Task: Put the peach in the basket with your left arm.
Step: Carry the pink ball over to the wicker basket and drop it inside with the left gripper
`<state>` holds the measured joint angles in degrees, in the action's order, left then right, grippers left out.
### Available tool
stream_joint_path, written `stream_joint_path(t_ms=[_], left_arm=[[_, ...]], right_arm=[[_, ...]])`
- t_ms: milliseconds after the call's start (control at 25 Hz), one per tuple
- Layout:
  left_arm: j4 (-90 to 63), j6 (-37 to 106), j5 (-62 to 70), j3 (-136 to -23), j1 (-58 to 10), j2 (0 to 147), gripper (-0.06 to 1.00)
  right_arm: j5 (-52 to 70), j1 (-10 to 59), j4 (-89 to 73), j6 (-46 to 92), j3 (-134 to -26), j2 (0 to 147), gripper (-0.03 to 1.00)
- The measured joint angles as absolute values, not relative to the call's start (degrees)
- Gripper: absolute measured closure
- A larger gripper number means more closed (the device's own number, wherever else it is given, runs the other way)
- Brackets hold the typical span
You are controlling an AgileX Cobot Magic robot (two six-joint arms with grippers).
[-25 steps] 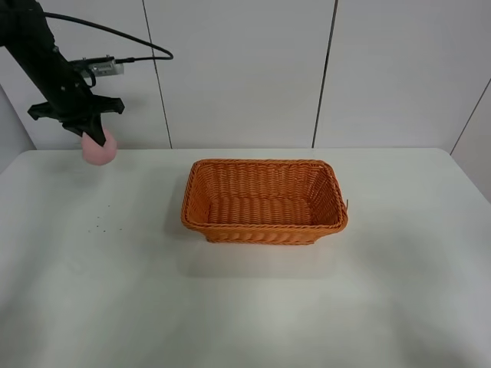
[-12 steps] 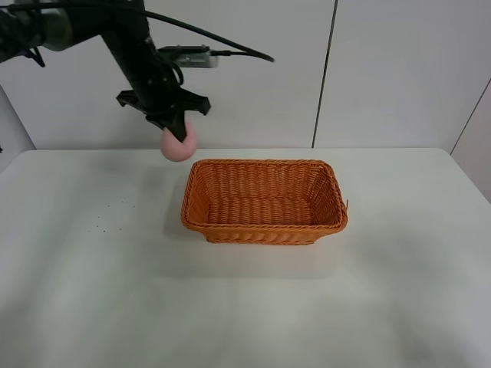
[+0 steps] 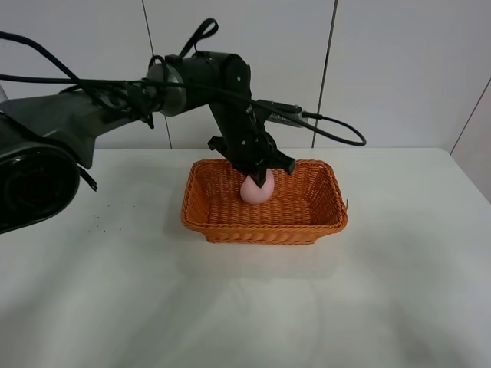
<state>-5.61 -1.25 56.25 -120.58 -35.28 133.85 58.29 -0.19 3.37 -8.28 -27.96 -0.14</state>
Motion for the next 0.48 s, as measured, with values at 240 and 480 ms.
stream_joint_path(t_ms=[240, 480], left_arm=[[-5.2, -1.5, 55.2, -120.6, -35.3, 137.3, 0.72], [-5.2, -1.5, 57.0, -120.9, -35.3, 137.2, 0.18]], right_arm=[[58.3, -0.2, 3.4, -8.3, -28.0, -0.1, 0.27], [58.3, -0.2, 3.4, -8.3, -28.0, -0.1, 0.27]])
